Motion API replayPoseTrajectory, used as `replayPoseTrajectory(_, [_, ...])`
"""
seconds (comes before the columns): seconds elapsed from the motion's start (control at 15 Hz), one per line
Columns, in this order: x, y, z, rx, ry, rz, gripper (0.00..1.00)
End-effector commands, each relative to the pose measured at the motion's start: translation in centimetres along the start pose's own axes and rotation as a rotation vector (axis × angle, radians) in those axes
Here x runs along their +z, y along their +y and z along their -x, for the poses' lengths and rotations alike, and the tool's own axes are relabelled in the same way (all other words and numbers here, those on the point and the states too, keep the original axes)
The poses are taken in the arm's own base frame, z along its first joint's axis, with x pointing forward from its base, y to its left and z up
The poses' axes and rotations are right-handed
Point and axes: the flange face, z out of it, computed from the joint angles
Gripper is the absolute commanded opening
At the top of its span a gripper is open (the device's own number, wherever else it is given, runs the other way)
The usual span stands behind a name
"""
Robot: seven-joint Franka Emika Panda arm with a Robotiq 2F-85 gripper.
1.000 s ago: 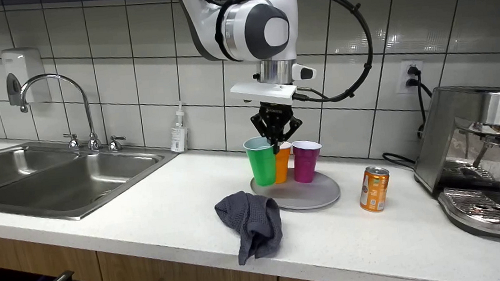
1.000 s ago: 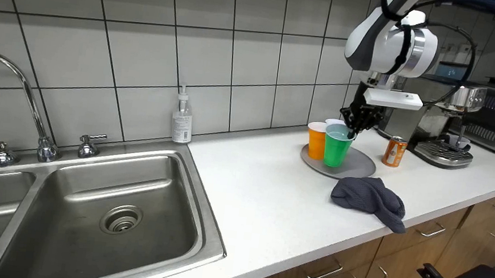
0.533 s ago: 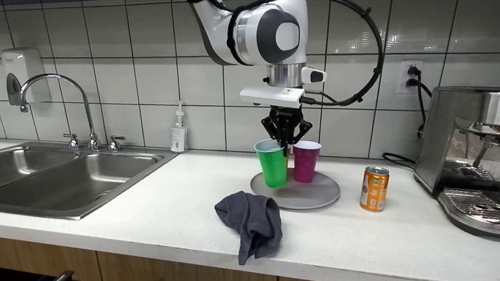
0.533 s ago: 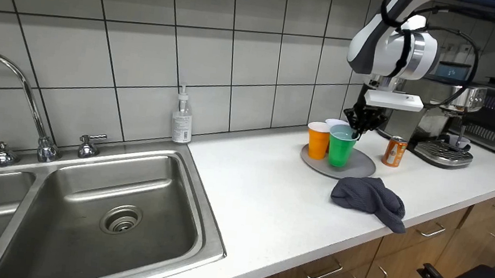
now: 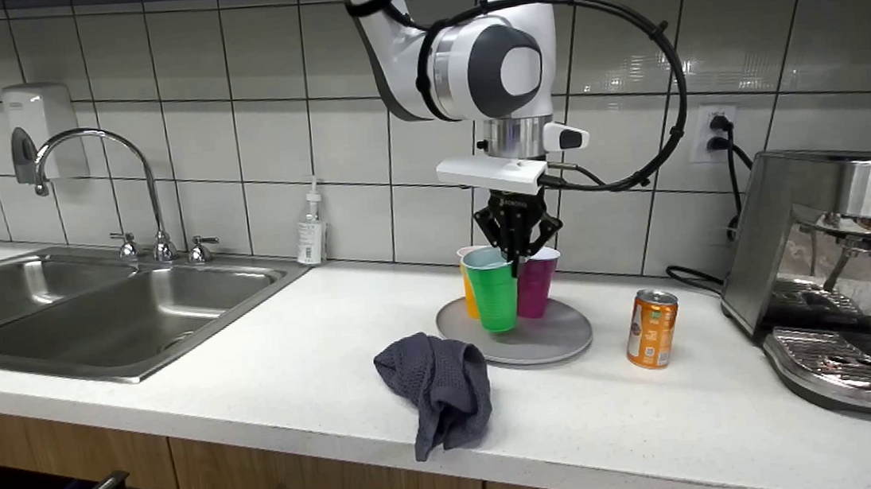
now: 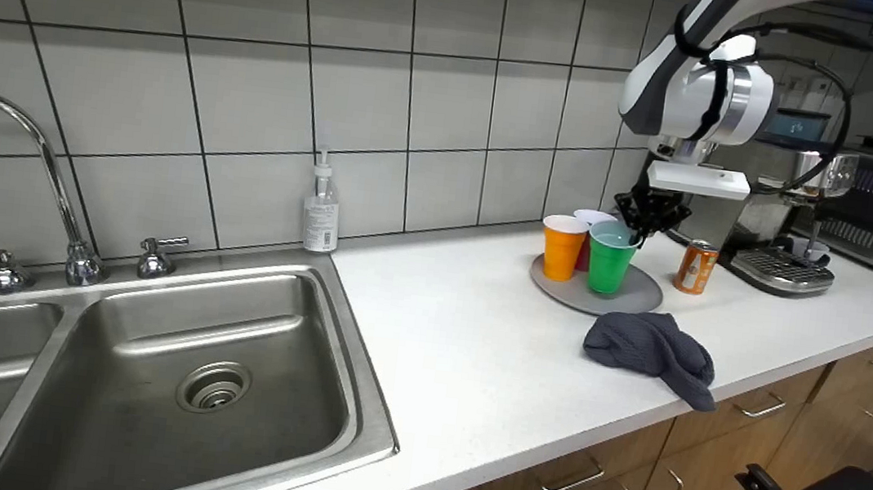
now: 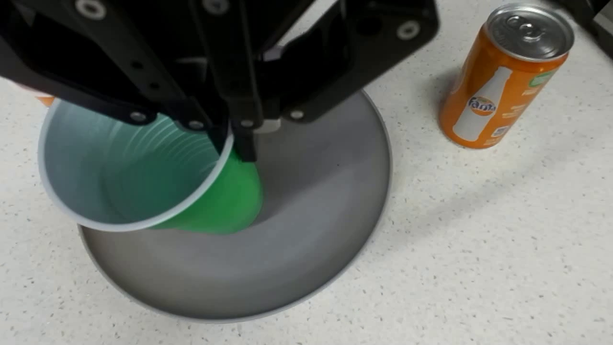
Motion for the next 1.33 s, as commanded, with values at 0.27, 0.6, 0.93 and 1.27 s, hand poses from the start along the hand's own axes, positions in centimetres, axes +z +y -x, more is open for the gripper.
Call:
replayPoseTrajectory(0.27, [0.9,1.1,-1.5,0.050,-0.042,0.005,0.01])
replayPoseTrajectory(0.6, [1.4,1.2,-1.8,0.056,-0.058,0.004,0.01])
replayPoseTrajectory(0.93, [1.7,1.4,-2.0,0.063,-0.065,0.007,0.01])
replayPoseTrajectory(1.27, [1.7,1.6,-2.1,0.069,-0.071,0.007,0.53])
